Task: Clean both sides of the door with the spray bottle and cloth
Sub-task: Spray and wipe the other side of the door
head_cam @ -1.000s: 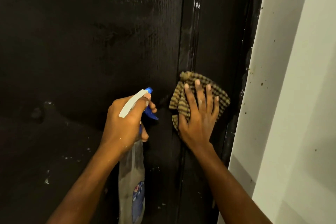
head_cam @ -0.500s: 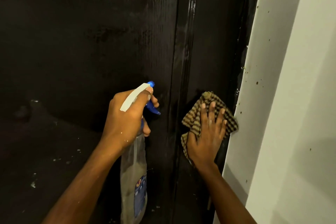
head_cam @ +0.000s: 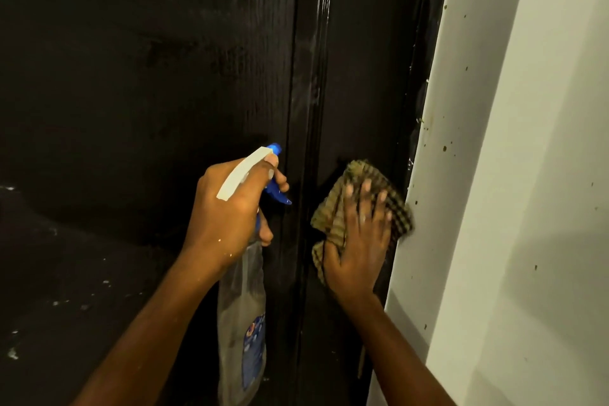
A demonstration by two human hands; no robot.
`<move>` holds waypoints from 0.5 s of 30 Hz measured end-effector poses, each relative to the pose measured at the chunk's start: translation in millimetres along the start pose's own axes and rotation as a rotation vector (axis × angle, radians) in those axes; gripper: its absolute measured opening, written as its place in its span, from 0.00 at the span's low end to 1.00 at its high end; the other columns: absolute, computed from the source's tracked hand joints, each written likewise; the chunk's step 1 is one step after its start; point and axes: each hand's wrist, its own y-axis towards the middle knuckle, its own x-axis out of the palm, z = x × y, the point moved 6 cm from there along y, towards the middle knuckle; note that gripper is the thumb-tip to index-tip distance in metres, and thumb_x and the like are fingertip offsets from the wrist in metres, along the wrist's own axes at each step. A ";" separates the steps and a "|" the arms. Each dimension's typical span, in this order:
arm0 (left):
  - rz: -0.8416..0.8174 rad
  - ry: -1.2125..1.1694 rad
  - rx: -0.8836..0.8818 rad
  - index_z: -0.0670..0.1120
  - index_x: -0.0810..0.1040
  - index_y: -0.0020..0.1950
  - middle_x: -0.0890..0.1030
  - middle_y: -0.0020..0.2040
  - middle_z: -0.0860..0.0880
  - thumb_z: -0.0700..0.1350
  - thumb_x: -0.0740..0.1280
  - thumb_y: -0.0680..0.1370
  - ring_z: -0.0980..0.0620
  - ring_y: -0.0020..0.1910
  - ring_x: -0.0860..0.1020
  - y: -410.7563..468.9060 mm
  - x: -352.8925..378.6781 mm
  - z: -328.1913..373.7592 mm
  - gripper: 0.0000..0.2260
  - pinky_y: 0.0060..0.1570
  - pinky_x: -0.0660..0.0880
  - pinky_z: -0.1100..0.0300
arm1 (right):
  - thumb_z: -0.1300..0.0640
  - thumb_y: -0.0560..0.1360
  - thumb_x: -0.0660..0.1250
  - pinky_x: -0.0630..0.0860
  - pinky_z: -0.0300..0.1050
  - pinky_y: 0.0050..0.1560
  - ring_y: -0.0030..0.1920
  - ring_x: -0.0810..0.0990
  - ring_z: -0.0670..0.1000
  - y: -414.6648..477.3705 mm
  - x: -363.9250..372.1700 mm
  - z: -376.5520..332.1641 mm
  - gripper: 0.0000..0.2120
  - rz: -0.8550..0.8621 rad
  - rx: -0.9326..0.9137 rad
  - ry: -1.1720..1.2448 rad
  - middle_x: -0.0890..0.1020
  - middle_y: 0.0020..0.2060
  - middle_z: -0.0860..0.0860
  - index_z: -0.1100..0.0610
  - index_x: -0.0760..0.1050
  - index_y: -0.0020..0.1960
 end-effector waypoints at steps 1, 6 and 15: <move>0.002 -0.003 0.000 0.40 0.81 0.44 0.84 0.42 0.43 0.53 0.61 0.77 0.41 0.20 0.73 -2.6 -1.0 -1.4 0.17 0.27 0.72 0.55 | 0.43 0.72 0.59 0.40 0.52 0.80 0.82 0.43 0.53 -18.1 3.9 3.5 0.43 -0.024 -0.043 -0.019 0.46 0.82 0.45 0.43 0.44 0.82; 0.052 0.012 -0.025 0.40 0.81 0.43 0.84 0.42 0.43 0.54 0.61 0.77 0.40 0.20 0.73 -21.2 -15.0 -16.2 0.18 0.25 0.72 0.55 | 0.44 0.72 0.59 0.39 0.49 0.79 0.82 0.44 0.52 -22.3 1.8 7.0 0.42 -0.039 -0.065 0.001 0.47 0.82 0.44 0.41 0.45 0.82; 0.119 0.112 -0.027 0.41 0.81 0.43 0.83 0.38 0.43 0.51 0.62 0.77 0.38 0.21 0.75 -39.4 -24.2 -28.9 0.16 0.23 0.73 0.48 | 0.45 0.76 0.57 0.41 0.55 0.79 0.81 0.45 0.54 47.9 -5.0 -51.7 0.35 0.031 -0.157 -0.011 0.54 0.81 0.50 0.50 0.52 0.81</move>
